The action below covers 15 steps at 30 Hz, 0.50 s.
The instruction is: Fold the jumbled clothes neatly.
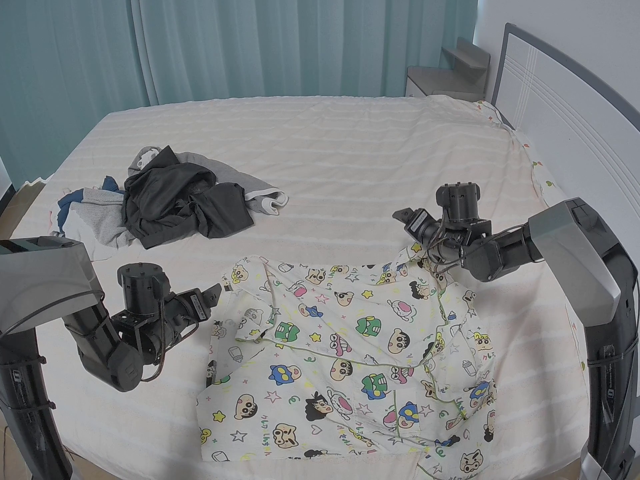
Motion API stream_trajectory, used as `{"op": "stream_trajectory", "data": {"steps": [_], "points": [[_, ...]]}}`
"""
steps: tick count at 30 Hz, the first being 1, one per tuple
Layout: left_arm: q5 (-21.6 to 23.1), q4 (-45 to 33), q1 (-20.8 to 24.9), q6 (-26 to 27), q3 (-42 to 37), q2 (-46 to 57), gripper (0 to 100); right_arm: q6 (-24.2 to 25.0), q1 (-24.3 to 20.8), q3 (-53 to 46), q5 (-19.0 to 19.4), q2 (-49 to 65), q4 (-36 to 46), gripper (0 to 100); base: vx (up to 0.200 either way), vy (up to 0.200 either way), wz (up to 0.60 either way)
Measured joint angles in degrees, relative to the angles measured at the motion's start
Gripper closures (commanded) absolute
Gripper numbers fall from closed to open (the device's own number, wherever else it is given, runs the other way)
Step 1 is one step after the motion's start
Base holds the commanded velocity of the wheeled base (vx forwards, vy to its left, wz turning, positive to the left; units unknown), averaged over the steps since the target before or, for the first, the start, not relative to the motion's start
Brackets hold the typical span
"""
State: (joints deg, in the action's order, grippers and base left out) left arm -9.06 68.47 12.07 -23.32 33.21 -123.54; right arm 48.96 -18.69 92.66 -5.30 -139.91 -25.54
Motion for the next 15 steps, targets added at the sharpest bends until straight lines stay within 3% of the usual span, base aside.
{"op": "stream_trajectory", "data": {"steps": [9, 15], "points": [[0.15, 10.11, 0.11, -1.63, -7.88, -0.52, 0, 0.0, 0.78, 12.52, 0.9, -2.18, 1.07, 0, 0.0, 0.0, 0.0], [0.2, 13.03, 0.16, -1.83, -11.61, -0.94, 0, -0.1, 2.27, 9.57, 0.82, -1.43, 2.52, 0, 0.0, 0.0, 0.0]]}}
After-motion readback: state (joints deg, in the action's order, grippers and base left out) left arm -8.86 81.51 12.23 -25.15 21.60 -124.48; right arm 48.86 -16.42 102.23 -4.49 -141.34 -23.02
